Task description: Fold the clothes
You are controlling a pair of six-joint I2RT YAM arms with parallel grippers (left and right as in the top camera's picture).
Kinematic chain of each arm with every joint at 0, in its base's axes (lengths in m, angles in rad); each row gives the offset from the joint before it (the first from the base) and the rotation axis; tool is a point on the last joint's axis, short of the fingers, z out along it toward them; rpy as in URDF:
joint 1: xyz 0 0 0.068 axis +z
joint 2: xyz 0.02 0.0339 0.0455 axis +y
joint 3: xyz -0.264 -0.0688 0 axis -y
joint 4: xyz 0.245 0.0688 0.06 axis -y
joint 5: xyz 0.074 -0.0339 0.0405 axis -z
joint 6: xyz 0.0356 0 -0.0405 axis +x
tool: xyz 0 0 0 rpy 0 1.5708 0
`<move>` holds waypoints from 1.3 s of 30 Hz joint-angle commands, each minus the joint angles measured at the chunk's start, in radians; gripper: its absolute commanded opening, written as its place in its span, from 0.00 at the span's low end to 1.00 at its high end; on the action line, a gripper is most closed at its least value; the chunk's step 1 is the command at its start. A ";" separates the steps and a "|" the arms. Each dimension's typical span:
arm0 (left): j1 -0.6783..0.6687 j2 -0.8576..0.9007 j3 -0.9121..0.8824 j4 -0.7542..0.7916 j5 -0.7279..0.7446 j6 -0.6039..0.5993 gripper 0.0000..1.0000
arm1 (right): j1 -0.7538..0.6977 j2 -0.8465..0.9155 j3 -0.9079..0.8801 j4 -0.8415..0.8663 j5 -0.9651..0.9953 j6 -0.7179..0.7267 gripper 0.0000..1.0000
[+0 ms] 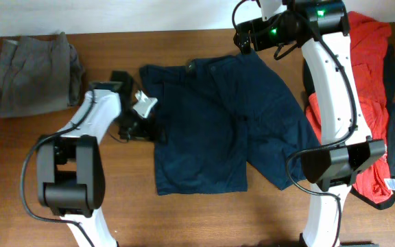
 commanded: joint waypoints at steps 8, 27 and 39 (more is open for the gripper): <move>-0.115 0.004 -0.186 0.041 -0.241 -0.320 0.83 | -0.008 -0.011 0.002 0.008 0.013 -0.021 0.98; -0.191 0.004 -0.305 0.185 -0.241 -0.599 0.01 | -0.008 -0.011 0.002 0.004 0.045 -0.021 0.99; -0.034 0.003 -0.305 0.045 -0.342 -0.675 0.01 | -0.008 -0.011 0.002 -0.012 0.065 -0.021 0.98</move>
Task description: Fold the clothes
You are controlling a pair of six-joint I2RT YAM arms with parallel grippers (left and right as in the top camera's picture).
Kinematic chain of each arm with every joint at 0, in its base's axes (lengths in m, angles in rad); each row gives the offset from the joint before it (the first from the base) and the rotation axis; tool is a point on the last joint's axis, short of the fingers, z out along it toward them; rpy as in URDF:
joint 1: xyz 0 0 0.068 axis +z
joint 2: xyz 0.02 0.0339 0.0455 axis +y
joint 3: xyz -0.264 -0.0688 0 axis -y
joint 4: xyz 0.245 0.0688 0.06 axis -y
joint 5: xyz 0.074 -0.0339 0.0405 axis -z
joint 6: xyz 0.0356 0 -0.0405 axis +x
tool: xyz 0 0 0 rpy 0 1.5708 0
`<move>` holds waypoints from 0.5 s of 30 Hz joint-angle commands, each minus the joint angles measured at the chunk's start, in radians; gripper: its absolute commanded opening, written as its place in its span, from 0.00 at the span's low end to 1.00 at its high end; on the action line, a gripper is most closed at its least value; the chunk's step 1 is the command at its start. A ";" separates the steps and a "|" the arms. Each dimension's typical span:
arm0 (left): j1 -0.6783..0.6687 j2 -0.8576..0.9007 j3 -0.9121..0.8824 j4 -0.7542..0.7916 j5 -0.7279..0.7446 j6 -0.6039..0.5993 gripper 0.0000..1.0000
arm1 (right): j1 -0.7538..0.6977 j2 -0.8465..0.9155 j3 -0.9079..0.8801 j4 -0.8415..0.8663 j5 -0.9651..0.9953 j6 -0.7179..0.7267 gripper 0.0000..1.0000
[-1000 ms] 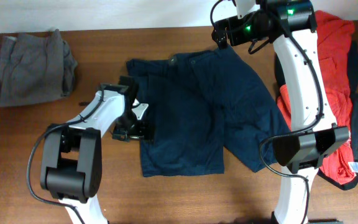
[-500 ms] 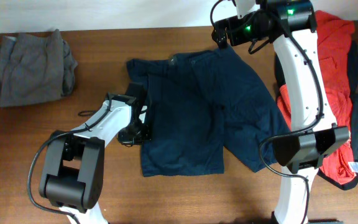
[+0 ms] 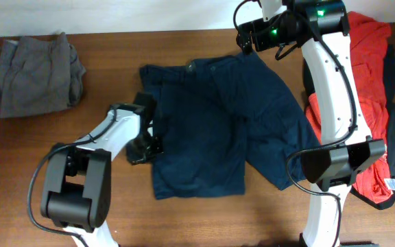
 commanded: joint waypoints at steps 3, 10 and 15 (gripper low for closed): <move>0.138 0.090 -0.071 -0.039 -0.096 -0.032 0.01 | -0.008 -0.011 0.002 -0.004 0.016 -0.009 0.98; 0.287 0.090 -0.071 -0.060 -0.079 0.055 0.01 | -0.008 -0.011 0.002 -0.003 0.016 -0.009 0.99; 0.318 0.089 -0.069 -0.064 -0.042 0.113 0.66 | -0.008 -0.011 0.002 -0.004 0.016 -0.009 0.98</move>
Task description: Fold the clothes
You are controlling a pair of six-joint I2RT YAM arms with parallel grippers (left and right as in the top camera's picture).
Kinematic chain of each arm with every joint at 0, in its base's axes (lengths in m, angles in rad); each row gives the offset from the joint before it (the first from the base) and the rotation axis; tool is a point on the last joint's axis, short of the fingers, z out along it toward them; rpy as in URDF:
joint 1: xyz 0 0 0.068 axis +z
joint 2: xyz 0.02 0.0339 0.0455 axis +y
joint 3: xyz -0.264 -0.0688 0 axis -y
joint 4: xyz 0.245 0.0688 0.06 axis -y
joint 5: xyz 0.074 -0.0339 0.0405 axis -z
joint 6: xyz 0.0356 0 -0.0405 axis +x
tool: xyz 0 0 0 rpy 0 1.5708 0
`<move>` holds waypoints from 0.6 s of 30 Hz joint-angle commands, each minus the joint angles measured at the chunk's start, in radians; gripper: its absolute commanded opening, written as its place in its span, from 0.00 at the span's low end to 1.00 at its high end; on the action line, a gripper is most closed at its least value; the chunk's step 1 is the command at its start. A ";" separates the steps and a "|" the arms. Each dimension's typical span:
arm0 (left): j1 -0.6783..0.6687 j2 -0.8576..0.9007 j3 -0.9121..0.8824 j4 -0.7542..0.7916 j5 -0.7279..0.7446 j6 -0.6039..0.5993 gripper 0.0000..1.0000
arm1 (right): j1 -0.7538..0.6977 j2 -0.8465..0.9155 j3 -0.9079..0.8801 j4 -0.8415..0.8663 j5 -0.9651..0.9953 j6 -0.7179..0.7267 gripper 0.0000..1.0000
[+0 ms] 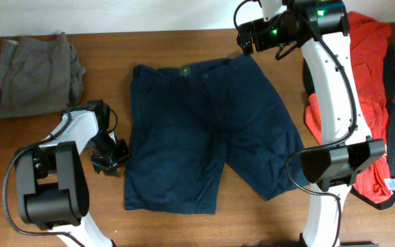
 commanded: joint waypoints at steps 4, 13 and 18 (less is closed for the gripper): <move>0.034 0.063 -0.011 0.018 -0.052 0.079 0.77 | -0.008 -0.006 0.000 -0.008 0.009 -0.003 0.98; 0.033 -0.142 0.200 0.088 -0.050 0.138 0.77 | -0.004 0.095 -0.023 -0.094 -0.014 0.026 0.60; 0.033 -0.169 0.227 0.198 -0.034 0.173 0.77 | 0.032 0.125 -0.084 -0.045 -0.097 0.021 0.58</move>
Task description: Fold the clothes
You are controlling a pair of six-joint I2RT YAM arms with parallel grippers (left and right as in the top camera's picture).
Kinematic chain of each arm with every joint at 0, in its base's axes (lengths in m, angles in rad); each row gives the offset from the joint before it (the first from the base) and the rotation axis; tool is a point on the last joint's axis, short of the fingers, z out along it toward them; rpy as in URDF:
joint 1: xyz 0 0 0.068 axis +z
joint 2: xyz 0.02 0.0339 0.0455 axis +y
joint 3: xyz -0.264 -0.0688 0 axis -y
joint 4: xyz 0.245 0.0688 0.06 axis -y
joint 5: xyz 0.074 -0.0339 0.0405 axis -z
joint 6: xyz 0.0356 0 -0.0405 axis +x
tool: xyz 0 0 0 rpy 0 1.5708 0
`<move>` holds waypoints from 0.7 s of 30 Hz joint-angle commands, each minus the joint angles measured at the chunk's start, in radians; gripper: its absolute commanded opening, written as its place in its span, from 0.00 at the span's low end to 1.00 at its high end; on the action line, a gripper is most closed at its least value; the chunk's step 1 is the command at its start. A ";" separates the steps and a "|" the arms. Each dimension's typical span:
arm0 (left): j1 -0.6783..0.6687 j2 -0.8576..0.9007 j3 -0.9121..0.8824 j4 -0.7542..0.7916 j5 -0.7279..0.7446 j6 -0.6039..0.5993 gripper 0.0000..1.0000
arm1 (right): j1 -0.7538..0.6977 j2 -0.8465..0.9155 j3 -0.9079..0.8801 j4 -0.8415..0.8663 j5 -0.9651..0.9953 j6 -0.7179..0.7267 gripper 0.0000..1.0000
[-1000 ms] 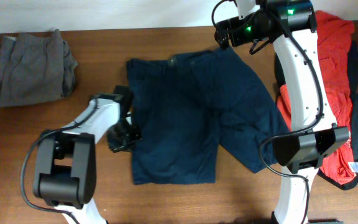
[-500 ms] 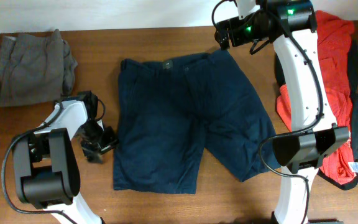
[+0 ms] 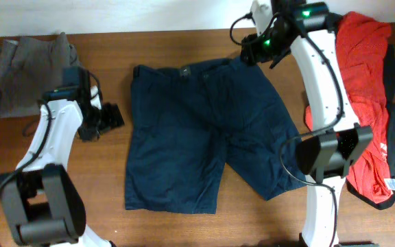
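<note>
Navy shorts [image 3: 197, 130] lie spread flat in the middle of the table, waistband toward the far edge and both legs toward the front. My left gripper [image 3: 107, 116] hovers left of the shorts, a small gap from their left edge, and appears open with nothing in it. My right gripper [image 3: 254, 52] is at the right corner of the waistband. The overhead view does not show whether its fingers hold the cloth.
A folded grey garment [image 3: 36, 75] lies at the far left corner. A pile of red and black clothes [image 3: 372, 103] fills the right edge, behind the right arm. Bare brown table [image 3: 81, 185] lies in front of the shorts.
My left gripper has moved from beside the left leg's hem to farther back, level with the hip. The right arm has changed pose, with its gripper slightly lower. The shorts lie unchanged.
First the shorts lay rumpled and shifted right, with my left gripper at their left waist edge and the right at the far corner. Then the left was lower on the left leg. Later the shorts lay flat and farther left, with the left gripper clear of them.
</note>
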 commanded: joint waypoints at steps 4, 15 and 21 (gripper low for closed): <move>0.006 -0.032 0.024 0.149 0.021 0.077 0.77 | 0.097 0.040 -0.120 0.170 -0.076 0.005 0.56; -0.053 0.070 0.025 0.518 0.148 0.296 0.92 | 0.093 0.015 -0.156 0.247 -0.057 0.066 0.61; -0.063 0.195 0.025 0.660 0.231 0.352 0.95 | 0.005 -0.028 -0.132 0.172 -0.101 0.064 0.65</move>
